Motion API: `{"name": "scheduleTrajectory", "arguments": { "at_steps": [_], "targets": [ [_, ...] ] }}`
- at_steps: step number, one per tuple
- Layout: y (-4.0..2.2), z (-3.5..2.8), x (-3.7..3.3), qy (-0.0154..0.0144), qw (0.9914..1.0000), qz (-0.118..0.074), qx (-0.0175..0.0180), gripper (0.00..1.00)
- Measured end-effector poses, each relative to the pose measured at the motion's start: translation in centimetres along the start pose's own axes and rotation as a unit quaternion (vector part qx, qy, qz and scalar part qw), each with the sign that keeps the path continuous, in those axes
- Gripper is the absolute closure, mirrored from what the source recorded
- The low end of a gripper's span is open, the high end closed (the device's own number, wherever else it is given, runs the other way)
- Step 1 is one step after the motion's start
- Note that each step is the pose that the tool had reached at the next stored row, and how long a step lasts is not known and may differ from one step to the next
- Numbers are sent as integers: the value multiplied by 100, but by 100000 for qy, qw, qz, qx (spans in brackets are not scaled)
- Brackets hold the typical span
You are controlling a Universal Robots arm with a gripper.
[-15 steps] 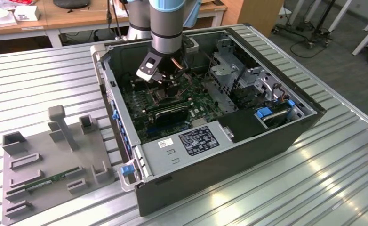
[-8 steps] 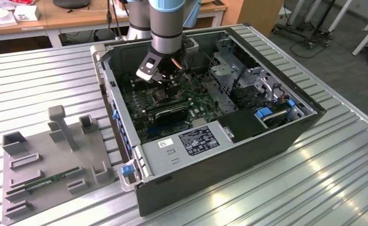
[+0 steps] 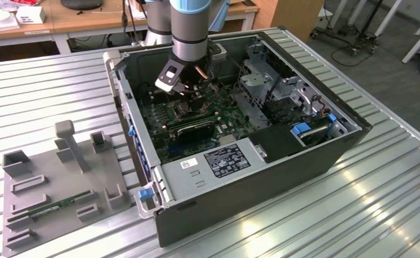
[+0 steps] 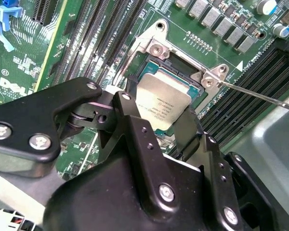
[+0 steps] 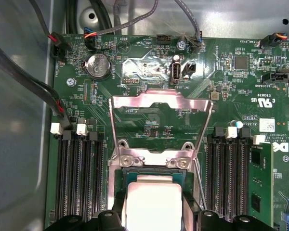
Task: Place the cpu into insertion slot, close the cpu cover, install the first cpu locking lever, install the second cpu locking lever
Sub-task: 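Place the cpu into insertion slot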
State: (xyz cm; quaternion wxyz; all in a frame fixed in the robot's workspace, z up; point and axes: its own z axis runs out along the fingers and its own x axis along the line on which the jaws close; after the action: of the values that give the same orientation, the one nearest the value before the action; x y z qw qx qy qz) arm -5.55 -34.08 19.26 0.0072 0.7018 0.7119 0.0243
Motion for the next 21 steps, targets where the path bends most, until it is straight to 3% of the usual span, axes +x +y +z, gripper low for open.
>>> {"name": "scheduleTrajectory", "arguments": {
  "at_steps": [13, 16, 17, 21],
  "targets": [
    [-1, 1, 6, 1, 100000, 59, -1, 45],
    [-1, 2, 7, 8, 100000, 63, -6, 44],
    [-1, 2, 6, 7, 100000, 63, -5, 38],
    [-2, 1, 6, -2, 100000, 69, 0, 38]
  ]
}}
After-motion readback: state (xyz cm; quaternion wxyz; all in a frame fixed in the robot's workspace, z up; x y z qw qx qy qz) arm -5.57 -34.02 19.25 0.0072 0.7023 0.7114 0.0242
